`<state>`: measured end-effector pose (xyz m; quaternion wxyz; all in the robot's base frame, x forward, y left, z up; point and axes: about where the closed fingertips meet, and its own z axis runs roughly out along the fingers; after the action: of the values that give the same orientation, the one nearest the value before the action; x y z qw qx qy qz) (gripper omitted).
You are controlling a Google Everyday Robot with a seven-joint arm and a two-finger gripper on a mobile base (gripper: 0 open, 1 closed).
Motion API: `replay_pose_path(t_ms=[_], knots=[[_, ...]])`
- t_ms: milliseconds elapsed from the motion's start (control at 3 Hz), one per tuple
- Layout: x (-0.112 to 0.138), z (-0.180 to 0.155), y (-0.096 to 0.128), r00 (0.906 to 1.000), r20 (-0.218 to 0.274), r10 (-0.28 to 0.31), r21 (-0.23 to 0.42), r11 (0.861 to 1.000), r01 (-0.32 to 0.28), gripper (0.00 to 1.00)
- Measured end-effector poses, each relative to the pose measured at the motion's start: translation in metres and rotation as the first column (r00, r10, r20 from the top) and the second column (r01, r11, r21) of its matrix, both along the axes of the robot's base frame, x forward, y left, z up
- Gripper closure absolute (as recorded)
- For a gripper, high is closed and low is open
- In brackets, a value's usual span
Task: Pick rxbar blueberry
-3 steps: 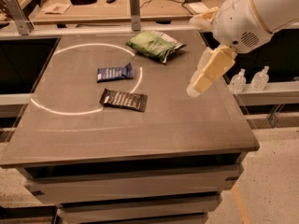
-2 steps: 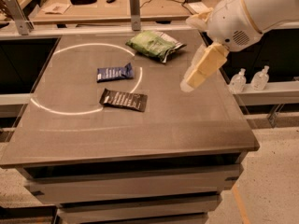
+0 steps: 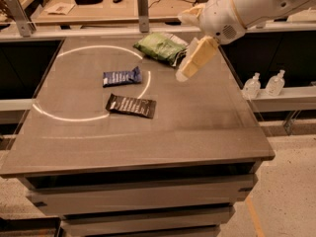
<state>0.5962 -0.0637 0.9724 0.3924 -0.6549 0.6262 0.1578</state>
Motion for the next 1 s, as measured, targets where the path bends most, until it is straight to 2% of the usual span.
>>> replay_pose_path(t_ms=[333, 667, 1000], knots=[[0.024, -0.018, 0.032, 0.9952, -0.015, 0.097, -0.020, 0.995, -0.097, 0.00], [0.043, -0.044, 0.061, 0.9896, -0.036, 0.139, -0.070, 0.988, -0.141, 0.00], [0.052, -0.061, 0.077, 0.9917, -0.035, 0.124, -0.087, 0.988, -0.126, 0.00]])
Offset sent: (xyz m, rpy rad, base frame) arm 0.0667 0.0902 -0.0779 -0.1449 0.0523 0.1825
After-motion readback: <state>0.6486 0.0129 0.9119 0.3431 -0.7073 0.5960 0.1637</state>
